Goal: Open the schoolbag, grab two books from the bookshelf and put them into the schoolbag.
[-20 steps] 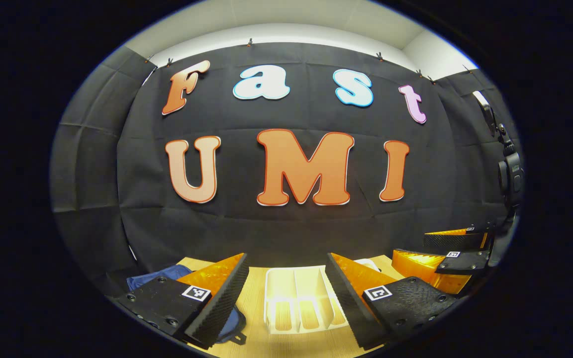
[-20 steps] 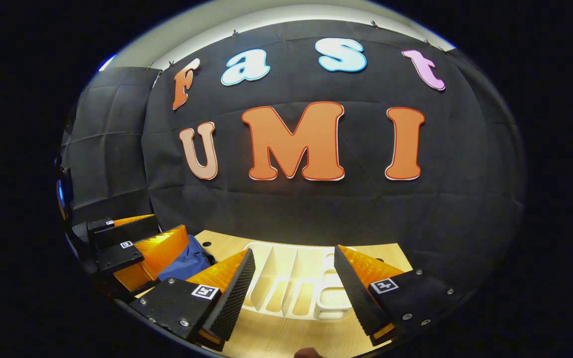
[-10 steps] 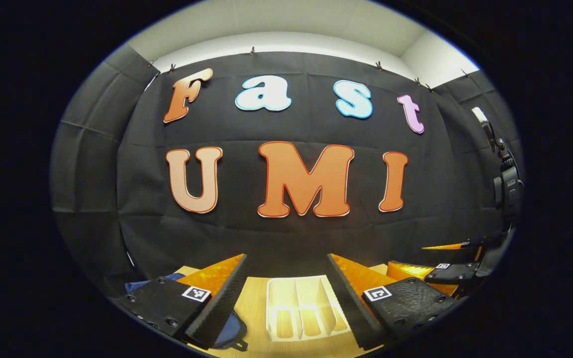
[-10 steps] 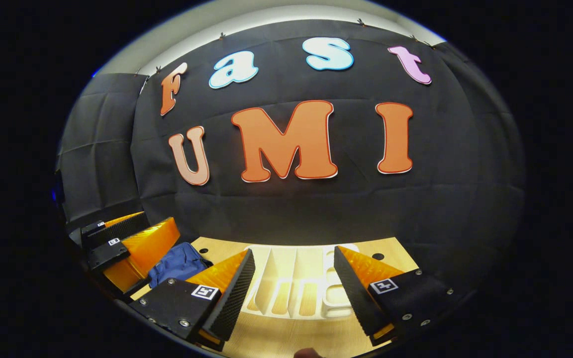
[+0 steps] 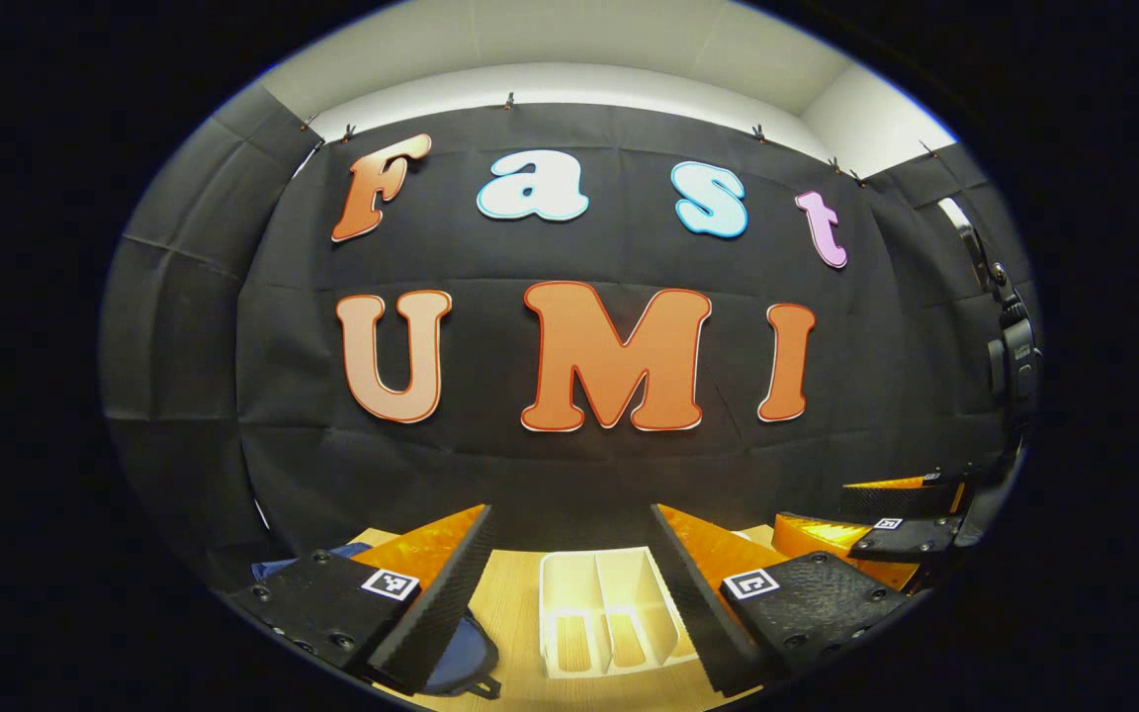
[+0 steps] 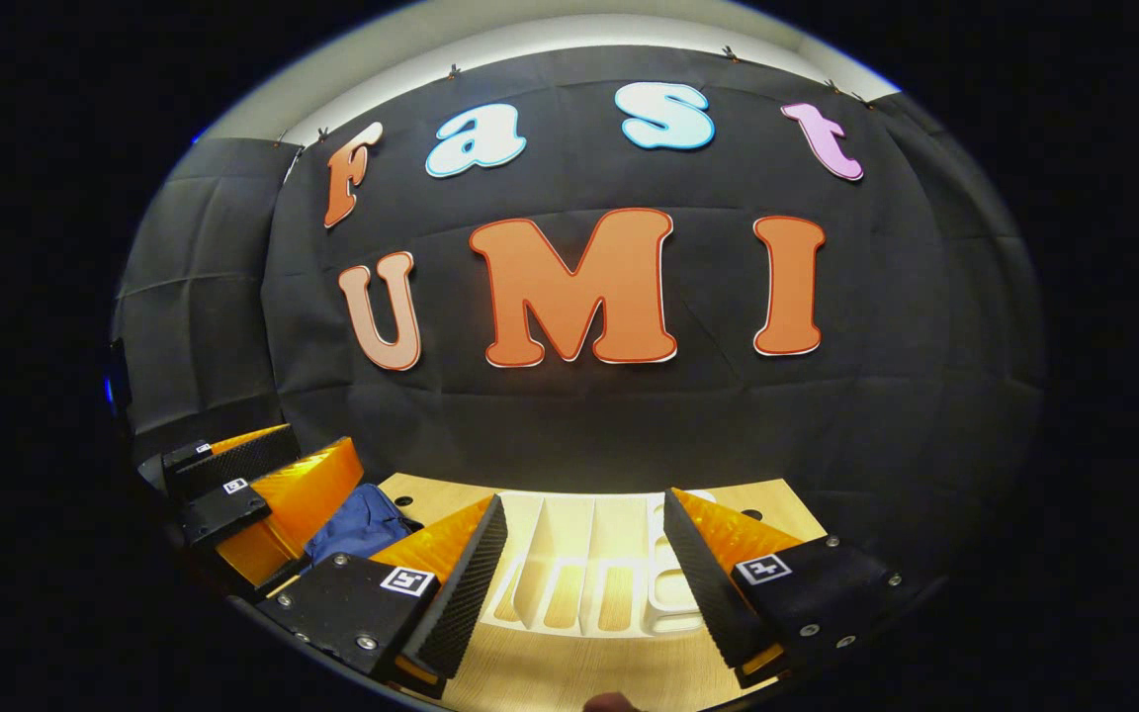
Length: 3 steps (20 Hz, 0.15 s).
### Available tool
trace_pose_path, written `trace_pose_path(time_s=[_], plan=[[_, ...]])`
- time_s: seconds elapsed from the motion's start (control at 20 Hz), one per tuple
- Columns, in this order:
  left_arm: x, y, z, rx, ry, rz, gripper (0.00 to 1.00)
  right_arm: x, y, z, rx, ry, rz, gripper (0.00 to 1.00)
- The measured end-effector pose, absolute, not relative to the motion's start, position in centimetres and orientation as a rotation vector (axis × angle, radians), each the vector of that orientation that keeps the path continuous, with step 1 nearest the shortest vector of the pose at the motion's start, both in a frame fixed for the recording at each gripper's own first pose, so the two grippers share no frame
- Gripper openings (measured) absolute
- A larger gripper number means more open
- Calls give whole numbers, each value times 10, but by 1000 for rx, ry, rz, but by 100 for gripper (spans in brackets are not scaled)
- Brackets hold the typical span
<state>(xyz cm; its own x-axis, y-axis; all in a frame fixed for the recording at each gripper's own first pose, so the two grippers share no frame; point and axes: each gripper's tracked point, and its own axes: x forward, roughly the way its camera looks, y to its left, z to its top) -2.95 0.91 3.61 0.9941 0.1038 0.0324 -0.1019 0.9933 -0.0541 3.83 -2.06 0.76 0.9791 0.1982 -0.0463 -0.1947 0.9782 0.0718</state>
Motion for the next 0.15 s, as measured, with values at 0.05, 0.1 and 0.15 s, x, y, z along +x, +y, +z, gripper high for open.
trace_pose_path(time_s=[0.05, 0.1, 0.15], plan=[[-30, 9, 36, -52, -37, 98, 96, 38, -20, 8, 53, 48, 194, 94], [-31, 10, 34, -52, -34, 101, 96, 37, -21, 8, 45, 47, 189, 95], [-30, 8, 30, -58, -23, 92, 96, 36, -20, 6, 47, 49, 188, 94]])
